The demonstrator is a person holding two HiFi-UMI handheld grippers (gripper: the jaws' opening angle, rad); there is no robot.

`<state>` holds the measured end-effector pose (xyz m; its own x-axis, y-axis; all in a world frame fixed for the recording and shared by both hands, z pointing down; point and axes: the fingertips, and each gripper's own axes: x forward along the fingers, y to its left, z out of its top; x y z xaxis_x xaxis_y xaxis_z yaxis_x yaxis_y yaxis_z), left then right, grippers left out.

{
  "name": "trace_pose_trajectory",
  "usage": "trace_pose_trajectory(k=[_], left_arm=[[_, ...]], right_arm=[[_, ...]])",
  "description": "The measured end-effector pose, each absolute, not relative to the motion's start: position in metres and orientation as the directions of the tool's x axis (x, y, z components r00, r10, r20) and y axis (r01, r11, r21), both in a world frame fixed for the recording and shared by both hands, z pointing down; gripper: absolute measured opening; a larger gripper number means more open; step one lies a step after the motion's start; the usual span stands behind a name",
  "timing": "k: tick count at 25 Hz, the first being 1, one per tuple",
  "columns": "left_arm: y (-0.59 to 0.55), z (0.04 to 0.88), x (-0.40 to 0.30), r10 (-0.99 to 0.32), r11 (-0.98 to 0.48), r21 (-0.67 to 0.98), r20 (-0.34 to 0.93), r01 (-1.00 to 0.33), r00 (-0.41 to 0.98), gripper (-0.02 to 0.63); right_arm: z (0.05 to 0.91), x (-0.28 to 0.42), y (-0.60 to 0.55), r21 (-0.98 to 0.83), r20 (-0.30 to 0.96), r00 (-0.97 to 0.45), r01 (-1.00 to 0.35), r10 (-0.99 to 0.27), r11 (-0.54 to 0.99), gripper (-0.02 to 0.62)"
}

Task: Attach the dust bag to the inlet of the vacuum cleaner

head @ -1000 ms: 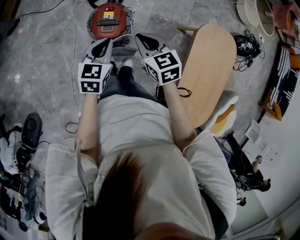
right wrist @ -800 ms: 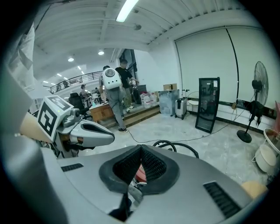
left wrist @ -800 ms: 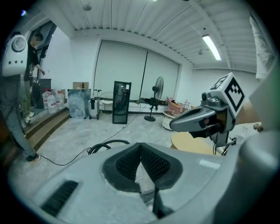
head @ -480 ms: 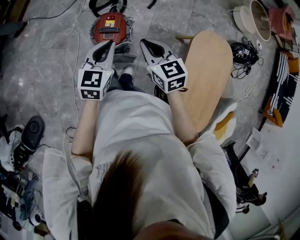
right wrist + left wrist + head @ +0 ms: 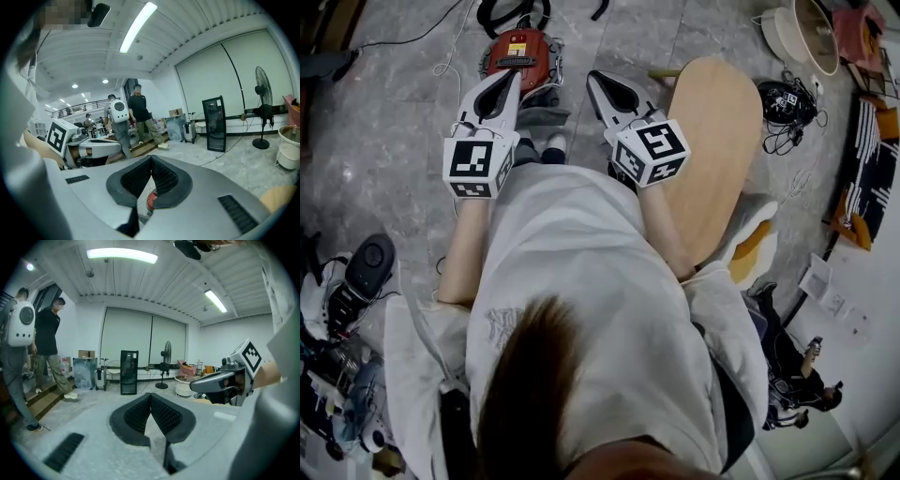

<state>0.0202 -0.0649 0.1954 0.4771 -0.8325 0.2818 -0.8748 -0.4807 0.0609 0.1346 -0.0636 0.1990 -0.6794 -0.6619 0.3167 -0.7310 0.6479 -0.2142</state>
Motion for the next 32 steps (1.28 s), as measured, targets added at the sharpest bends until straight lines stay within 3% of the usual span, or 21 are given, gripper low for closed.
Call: trace_pose_trajectory(k=[10, 32], left_arm=[[-0.047, 0.179, 0.02, -0.844, -0.494, 0.047, 0.211, -0.868, 0.492, 0.018], [-0.024, 0.191, 0.03, -0.826, -0.526, 0.046, 0.212, -0.849, 0.523, 0.018]], right_arm=[[0.194, 0.142, -0.053, -0.23, 0.265, -0.677, -0.736, -0.687, 0.637, 0.002], [0.204, 0.165, -0.032, -0.212, 0.294, -0.615, -0.789, -0.732, 0.577, 0.002]])
